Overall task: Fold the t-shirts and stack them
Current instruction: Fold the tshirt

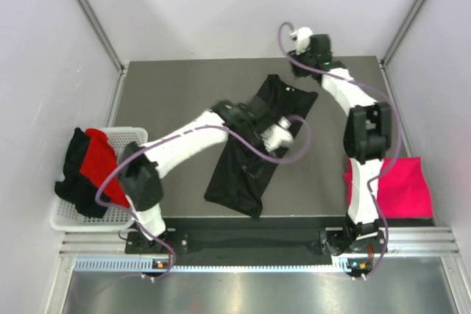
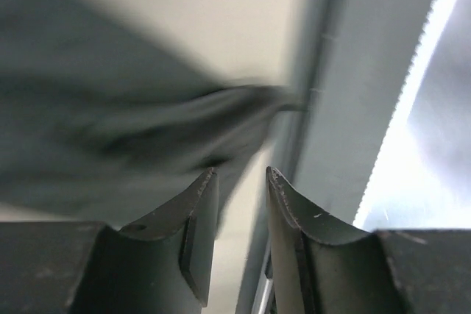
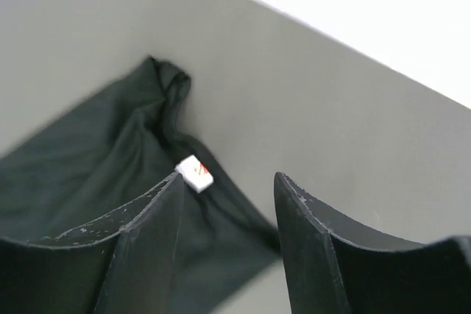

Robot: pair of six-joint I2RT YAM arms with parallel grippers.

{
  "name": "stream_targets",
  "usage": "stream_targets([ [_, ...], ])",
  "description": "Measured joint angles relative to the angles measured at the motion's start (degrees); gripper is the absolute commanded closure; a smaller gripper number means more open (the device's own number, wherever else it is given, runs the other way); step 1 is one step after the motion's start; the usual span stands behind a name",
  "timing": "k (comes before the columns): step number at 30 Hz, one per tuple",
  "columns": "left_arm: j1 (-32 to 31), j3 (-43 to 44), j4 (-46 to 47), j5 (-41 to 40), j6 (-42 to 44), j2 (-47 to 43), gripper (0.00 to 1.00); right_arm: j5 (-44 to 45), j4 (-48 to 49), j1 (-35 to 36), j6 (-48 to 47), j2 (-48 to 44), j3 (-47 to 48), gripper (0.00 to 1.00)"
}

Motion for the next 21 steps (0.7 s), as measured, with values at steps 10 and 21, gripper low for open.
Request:
stream_targets([
  [10, 23.21, -17.92, 12.57, -3.67, -5.68, -12.92, 0.69, -15.1, -4.66, -9.64, 13.46, -12.11, -9.77, 0.45],
  [21, 29.31, -25.53, 16.48, -2.58, -10.05, -13.03, 0.67, -23.21, -9.01, -12.5, 21.92, -2.71, -14.45, 0.44],
])
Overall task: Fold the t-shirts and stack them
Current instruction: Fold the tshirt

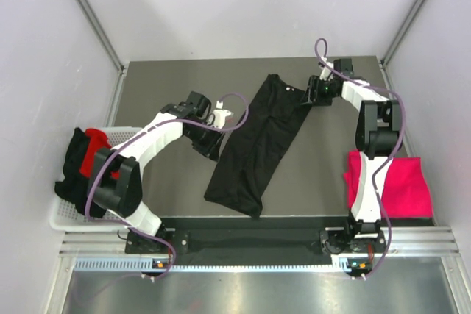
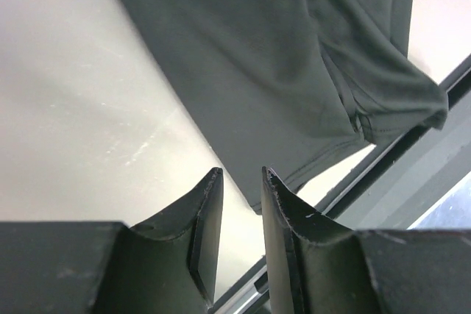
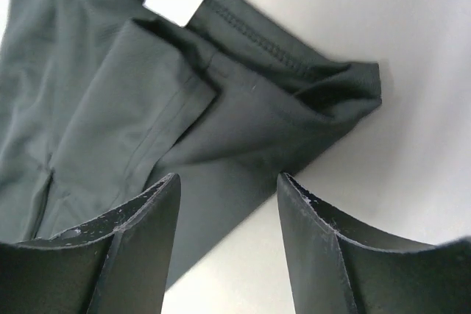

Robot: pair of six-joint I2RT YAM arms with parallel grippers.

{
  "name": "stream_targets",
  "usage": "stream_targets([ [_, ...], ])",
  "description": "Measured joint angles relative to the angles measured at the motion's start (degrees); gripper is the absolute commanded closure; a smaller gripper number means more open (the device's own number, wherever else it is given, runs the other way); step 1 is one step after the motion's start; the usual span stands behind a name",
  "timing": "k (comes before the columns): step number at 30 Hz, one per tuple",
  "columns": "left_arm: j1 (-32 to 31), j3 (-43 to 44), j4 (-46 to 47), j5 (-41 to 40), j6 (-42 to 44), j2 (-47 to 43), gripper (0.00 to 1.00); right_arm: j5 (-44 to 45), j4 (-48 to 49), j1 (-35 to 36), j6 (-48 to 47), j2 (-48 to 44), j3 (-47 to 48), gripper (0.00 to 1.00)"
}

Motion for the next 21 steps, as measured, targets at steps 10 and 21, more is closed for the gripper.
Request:
stream_targets([
  [10, 1.86, 0.02, 1.25, 0.87, -1.7, -0.09, 0.67, 0.04, -0.74, -0.2, 2.03, 5.22, 6.03, 0.6],
  [21, 2.69, 0.39, 1.75, 1.6, -2.29, 0.35, 0.59, 1.44, -5.38, -1.2, 1.86, 10.88, 15.58, 0.7],
])
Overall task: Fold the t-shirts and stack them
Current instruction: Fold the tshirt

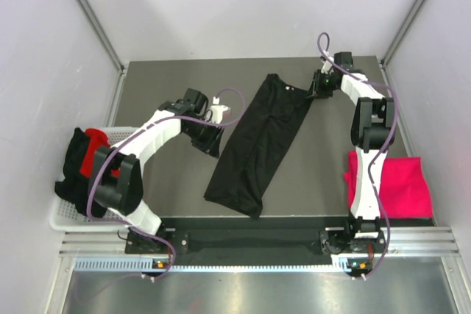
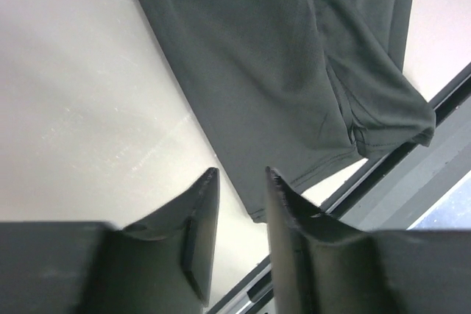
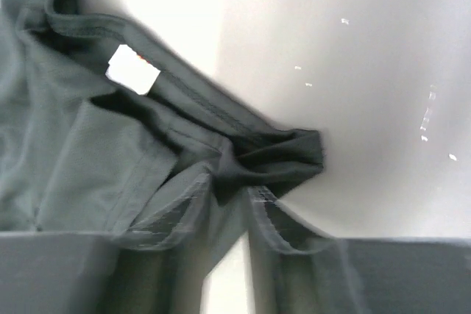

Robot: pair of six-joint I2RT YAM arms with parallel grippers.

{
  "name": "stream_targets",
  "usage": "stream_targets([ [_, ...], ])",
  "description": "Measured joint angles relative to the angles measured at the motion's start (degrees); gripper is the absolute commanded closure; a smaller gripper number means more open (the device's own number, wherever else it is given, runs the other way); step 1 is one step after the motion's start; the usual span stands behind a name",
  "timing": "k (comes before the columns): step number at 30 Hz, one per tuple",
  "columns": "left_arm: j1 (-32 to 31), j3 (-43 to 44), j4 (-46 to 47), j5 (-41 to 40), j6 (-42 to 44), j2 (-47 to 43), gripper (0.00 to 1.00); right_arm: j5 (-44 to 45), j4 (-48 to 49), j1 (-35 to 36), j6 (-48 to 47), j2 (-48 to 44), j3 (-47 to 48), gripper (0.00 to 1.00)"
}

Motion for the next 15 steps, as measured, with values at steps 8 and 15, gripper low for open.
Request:
stream_targets([
  [8, 1.51, 30.29, 1.57, 6.21, -1.53, 22.27, 0.49, -2.36, 3.1, -0.04, -0.68, -2.14, -3.34, 0.48],
  [15, 6.19, 54.05, 2.89, 15.13, -9.33, 46.23, 0.5, -3.15, 1.77, -0.55, -3.06, -8.61, -10.84, 0.48],
])
